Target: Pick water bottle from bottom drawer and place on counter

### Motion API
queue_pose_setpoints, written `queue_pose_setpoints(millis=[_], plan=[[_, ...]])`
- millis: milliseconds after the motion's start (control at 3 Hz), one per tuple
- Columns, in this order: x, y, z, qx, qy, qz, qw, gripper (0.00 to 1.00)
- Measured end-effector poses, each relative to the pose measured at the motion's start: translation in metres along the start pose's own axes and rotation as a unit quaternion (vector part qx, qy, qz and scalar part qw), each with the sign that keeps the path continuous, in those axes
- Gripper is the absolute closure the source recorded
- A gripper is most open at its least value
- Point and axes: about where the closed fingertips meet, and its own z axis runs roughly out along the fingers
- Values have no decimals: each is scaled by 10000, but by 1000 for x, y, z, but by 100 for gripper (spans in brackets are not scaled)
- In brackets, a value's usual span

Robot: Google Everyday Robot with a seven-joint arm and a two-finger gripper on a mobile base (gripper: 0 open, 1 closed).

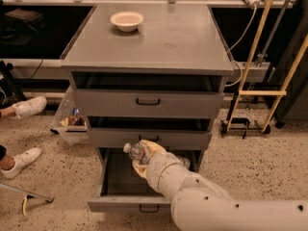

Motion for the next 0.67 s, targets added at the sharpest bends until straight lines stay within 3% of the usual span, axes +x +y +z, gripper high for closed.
queue_pose_setpoints(millis=[333,667], plan=[[-26,-22,4,-6,-84,-205,9998,100],[-82,-83,6,157,-246,-613,9977,100]])
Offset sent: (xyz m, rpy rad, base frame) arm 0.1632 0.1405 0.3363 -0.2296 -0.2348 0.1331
